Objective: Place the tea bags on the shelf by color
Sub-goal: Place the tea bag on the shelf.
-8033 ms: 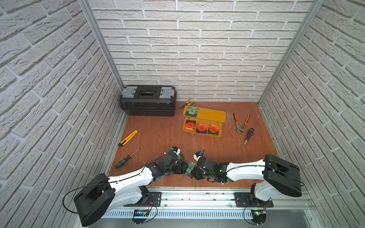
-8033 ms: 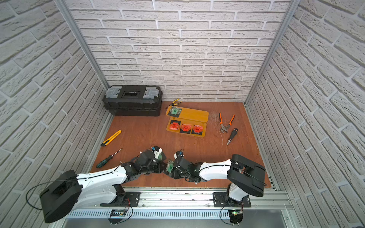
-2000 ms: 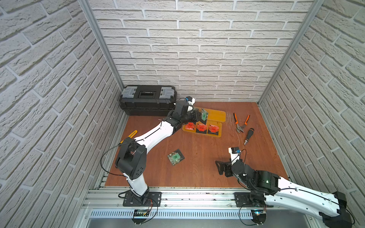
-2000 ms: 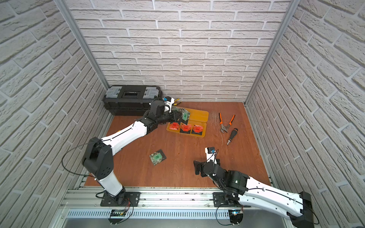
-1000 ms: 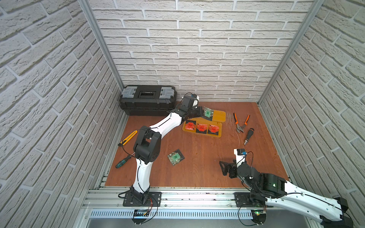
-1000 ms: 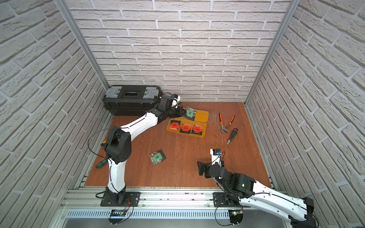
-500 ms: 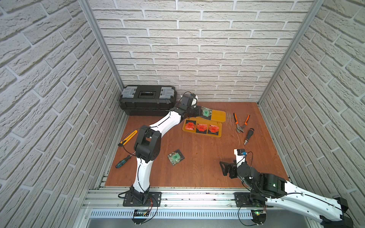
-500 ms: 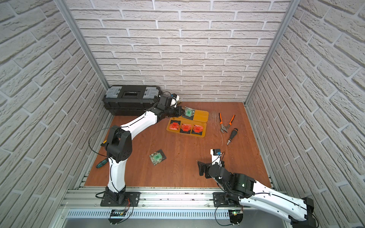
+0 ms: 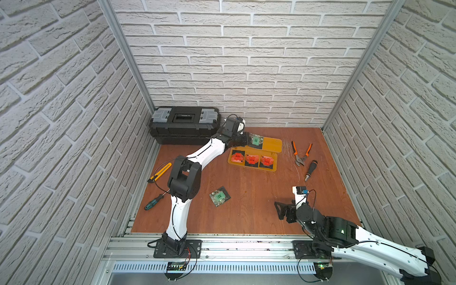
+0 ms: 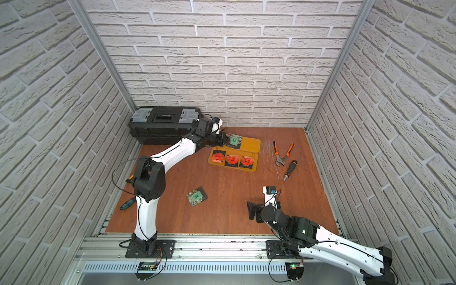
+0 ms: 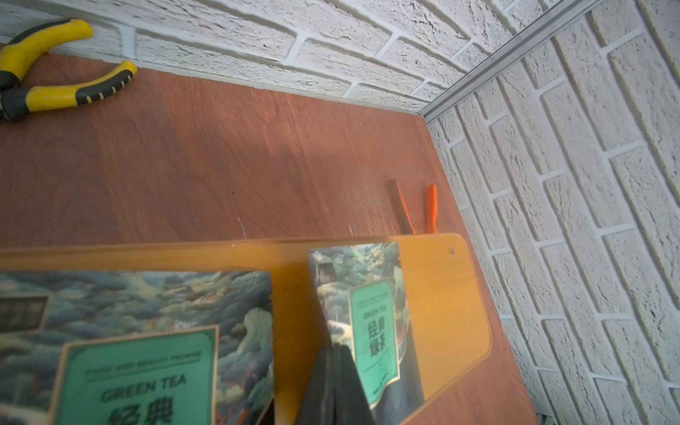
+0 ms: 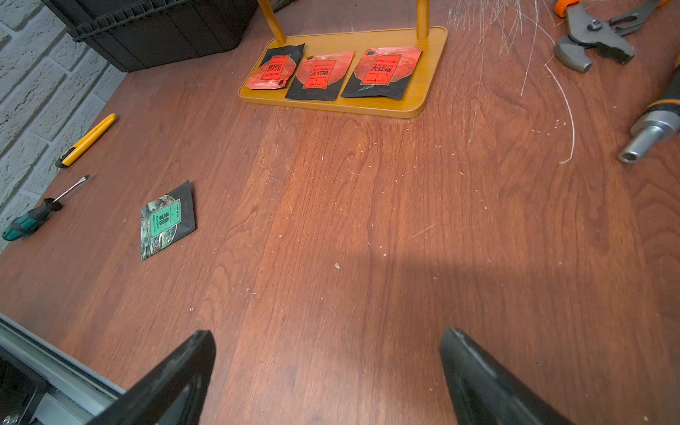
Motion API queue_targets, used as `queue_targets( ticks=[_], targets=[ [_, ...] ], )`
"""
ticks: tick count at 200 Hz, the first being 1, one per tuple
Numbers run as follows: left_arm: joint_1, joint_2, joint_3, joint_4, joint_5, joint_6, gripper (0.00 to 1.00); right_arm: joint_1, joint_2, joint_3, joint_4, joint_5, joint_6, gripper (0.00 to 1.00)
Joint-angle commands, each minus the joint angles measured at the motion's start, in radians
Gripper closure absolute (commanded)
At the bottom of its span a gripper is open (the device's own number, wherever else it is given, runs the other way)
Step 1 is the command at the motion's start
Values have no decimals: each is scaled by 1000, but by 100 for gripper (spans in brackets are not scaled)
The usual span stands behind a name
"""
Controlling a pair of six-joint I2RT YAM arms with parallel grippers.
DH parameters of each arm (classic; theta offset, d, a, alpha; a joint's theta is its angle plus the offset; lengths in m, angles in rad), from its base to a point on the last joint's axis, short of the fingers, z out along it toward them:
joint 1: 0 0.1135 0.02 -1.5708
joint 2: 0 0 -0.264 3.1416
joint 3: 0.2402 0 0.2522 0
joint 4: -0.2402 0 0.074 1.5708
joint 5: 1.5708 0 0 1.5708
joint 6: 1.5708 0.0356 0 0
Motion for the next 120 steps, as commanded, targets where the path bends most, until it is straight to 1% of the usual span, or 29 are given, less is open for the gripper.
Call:
queue_targets(
  ticks=[1, 34, 71, 120],
  targets=[
    [9, 15, 36, 3, 16, 12, 100, -3, -7, -19, 15, 22, 9, 0],
    [13, 16, 36, 3, 18, 9, 100, -3, -7, -19, 16, 23, 9, 0],
    [18, 15, 41, 3, 21, 8, 91, -4, -7, -20, 17, 22, 10, 0],
    [21, 14, 46, 3, 27, 4, 85, -4, -4, -21, 20, 23, 11, 0]
  ],
)
